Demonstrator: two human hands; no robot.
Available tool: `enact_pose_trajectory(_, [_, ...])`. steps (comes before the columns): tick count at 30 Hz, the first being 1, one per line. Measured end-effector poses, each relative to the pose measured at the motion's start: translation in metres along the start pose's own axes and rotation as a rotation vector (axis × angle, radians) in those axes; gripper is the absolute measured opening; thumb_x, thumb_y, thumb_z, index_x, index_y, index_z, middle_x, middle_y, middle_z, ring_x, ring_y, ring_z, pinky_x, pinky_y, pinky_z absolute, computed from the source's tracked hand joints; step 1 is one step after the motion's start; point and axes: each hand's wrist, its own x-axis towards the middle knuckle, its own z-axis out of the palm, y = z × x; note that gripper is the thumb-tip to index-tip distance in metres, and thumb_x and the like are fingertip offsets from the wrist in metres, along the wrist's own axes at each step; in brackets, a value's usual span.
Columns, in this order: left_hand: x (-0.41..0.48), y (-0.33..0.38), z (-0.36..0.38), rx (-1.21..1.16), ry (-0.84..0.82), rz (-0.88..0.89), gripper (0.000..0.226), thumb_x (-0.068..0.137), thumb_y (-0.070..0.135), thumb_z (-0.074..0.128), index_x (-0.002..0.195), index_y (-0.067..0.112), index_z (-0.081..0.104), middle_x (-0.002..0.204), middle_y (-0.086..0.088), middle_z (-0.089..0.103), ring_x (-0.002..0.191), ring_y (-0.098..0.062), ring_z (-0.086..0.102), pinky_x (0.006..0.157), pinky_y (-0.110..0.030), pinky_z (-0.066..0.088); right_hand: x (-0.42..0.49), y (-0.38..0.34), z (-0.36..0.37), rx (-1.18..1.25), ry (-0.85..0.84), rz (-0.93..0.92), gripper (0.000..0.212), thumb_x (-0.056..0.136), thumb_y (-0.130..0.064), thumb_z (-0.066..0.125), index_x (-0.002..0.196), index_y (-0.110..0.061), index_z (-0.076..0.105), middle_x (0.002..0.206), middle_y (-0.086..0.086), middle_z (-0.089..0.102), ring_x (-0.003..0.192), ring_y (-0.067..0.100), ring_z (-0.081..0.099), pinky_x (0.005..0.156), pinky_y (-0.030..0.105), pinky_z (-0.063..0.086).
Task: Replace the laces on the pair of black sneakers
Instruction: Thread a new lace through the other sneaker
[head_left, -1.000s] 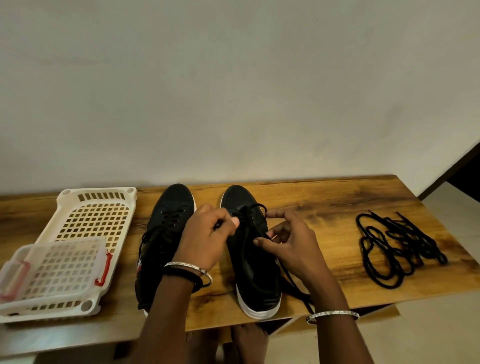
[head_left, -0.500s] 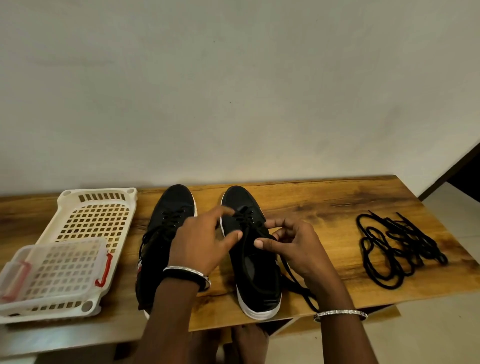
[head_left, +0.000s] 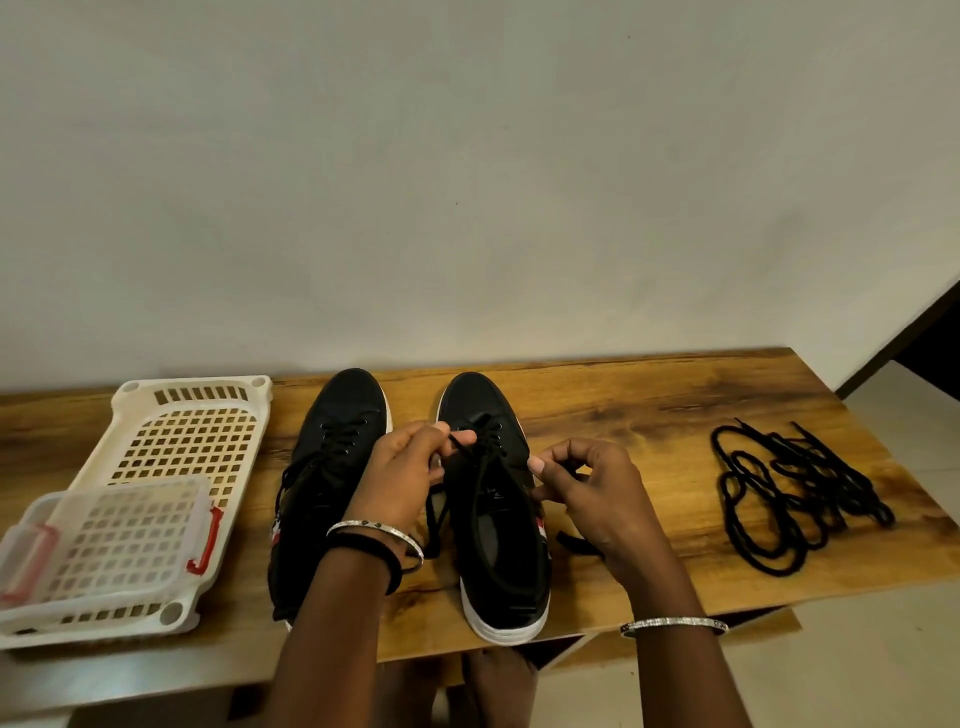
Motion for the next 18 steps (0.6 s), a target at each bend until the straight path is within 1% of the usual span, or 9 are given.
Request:
enact_pose_trajectory(2, [-0.002, 0.002, 0.005, -0.201, 0.062, -0.074, 0.033, 0.101, 0.015, 0.047, 0.069, 0.01, 0.051, 0.087, -0.013, 0.076, 0.094, -0.026, 0.071, 0.087, -0.036, 0.052, -0.001, -0.001, 0.002, 0.004, -0.005, 0.014, 0.009, 0.093, -0.019, 0.072, 0.085, -0.014, 0.072, 0.086, 0.002, 0.075, 0.073, 0.014, 0.075, 0.068, 0.031, 0.056])
enact_pose_trajectory(4, [-0.004, 0.004, 0.008, -0.306, 0.105, -0.123, 0.033, 0.101, 0.017, 0.05, 0.069, 0.01, 0.05, 0.076, -0.012, 0.075, 0.08, -0.025, 0.071, 0.081, -0.036, 0.054, -0.002, -0.003, 0.003, 0.017, -0.013, 0.032, 0.011, 0.094, -0.021, 0.072, 0.084, -0.015, 0.071, 0.086, 0.003, 0.074, 0.073, 0.013, 0.075, 0.06, 0.029, 0.051])
enact_pose_trajectory(6, [-0.002, 0.003, 0.008, -0.252, 0.127, -0.129, 0.03, 0.1, 0.02, 0.054, 0.071, 0.011, 0.052, 0.069, -0.01, 0.072, 0.074, -0.023, 0.07, 0.077, -0.035, 0.055, -0.002, -0.003, 0.002, -0.002, -0.011, 0.032, 0.01, 0.093, -0.021, 0.072, 0.085, -0.016, 0.071, 0.087, 0.003, 0.074, 0.073, 0.013, 0.075, 0.061, 0.03, 0.052])
enact_pose_trajectory(9, [0.0, -0.001, 0.007, -0.156, 0.129, -0.119, 0.022, 0.096, 0.022, 0.061, 0.077, 0.011, 0.058, 0.064, -0.006, 0.068, 0.078, -0.021, 0.069, 0.074, -0.032, 0.055, -0.001, -0.002, 0.003, -0.003, -0.003, 0.005, 0.002, 0.09, -0.02, 0.075, 0.09, -0.02, 0.073, 0.087, 0.004, 0.073, 0.078, 0.017, 0.074, 0.072, 0.036, 0.06])
enact_pose_trajectory(10, [0.001, -0.002, 0.007, -0.146, 0.12, -0.118, 0.018, 0.096, 0.02, 0.062, 0.08, 0.011, 0.059, 0.063, -0.005, 0.065, 0.08, -0.021, 0.069, 0.074, -0.03, 0.056, 0.0, -0.003, 0.003, 0.01, -0.003, -0.01, 0.007, 0.088, -0.021, 0.077, 0.094, -0.023, 0.074, 0.087, 0.003, 0.071, 0.082, 0.018, 0.072, 0.075, 0.033, 0.061])
enact_pose_trajectory(12, [0.001, -0.003, 0.007, -0.169, 0.107, -0.128, 0.013, 0.096, 0.016, 0.061, 0.085, 0.01, 0.059, 0.062, -0.005, 0.06, 0.082, -0.022, 0.069, 0.075, -0.029, 0.056, -0.002, -0.005, 0.004, 0.017, -0.046, -0.049, 0.021, 0.085, -0.024, 0.08, 0.104, -0.032, 0.073, 0.094, -0.002, 0.067, 0.089, 0.015, 0.067, 0.072, 0.02, 0.056])
enact_pose_trajectory(13, [0.001, -0.004, 0.008, -0.197, 0.11, -0.143, 0.012, 0.098, 0.015, 0.058, 0.087, 0.009, 0.059, 0.063, -0.006, 0.058, 0.081, -0.021, 0.069, 0.075, -0.029, 0.056, -0.003, -0.007, 0.005, 0.002, -0.085, -0.068, 0.027, 0.083, -0.027, 0.081, 0.107, -0.036, 0.073, 0.101, -0.004, 0.066, 0.092, 0.013, 0.066, 0.073, 0.019, 0.055])
enact_pose_trajectory(15, [0.003, -0.004, 0.008, -0.247, 0.134, -0.168, 0.012, 0.1, 0.015, 0.054, 0.092, 0.008, 0.058, 0.06, -0.006, 0.052, 0.075, -0.02, 0.068, 0.073, -0.03, 0.057, -0.004, -0.009, 0.008, -0.06, -0.161, -0.105, 0.037, 0.08, -0.029, 0.085, 0.112, -0.04, 0.071, 0.112, -0.008, 0.062, 0.098, 0.009, 0.064, 0.081, 0.024, 0.056])
enact_pose_trajectory(18, [0.004, -0.004, 0.009, -0.343, 0.174, -0.183, 0.014, 0.103, 0.015, 0.049, 0.095, 0.005, 0.057, 0.05, -0.001, 0.041, 0.06, -0.017, 0.058, 0.073, -0.037, 0.058, -0.003, -0.011, 0.014, -0.176, -0.144, -0.127, 0.043, 0.078, -0.019, 0.085, 0.115, -0.034, 0.07, 0.108, -0.01, 0.061, 0.096, 0.006, 0.063, 0.083, 0.024, 0.055])
